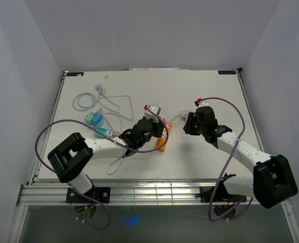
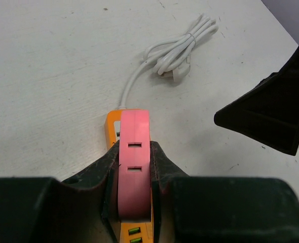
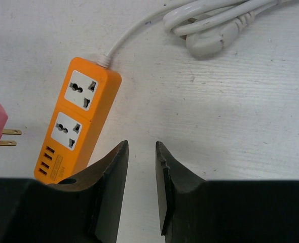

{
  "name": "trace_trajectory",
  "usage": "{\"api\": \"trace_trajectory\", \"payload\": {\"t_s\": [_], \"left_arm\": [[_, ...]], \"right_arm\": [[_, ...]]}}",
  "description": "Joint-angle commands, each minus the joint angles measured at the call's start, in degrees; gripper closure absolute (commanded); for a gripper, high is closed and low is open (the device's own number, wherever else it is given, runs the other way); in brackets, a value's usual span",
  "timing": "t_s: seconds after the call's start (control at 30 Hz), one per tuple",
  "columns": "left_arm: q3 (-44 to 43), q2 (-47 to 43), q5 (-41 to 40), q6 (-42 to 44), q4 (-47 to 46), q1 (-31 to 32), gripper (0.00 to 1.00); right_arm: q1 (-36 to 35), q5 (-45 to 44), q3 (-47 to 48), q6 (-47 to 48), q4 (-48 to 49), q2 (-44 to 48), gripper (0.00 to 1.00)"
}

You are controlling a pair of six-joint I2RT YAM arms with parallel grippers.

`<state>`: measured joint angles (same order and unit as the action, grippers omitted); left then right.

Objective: Insert the plug

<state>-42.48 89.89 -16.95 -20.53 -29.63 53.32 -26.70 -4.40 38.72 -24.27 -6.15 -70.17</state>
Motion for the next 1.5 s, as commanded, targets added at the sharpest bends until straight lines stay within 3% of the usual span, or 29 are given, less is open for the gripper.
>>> {"api": "trace_trajectory", "payload": {"t_s": [0.0, 0.53, 1.47], "left_arm": [[-3.66, 2.21, -0.45, 1.81, -5.97, -0.32, 1.00], [-9.55, 13.29, -4.93, 3.57, -10.54, 0.73, 1.00], [-11.40, 20.33, -8.97, 4.45, -13.53, 3.01, 1.00]], "right_arm": [[1.38, 0.10, 0.22, 2.12, 2.11, 1.18, 0.66], [2.70, -0.17, -2.86, 1.86, 7.10, 2.23, 0.69], [2.97, 0.10, -5.32, 1.95, 6.86, 3.90, 0.68]]}}
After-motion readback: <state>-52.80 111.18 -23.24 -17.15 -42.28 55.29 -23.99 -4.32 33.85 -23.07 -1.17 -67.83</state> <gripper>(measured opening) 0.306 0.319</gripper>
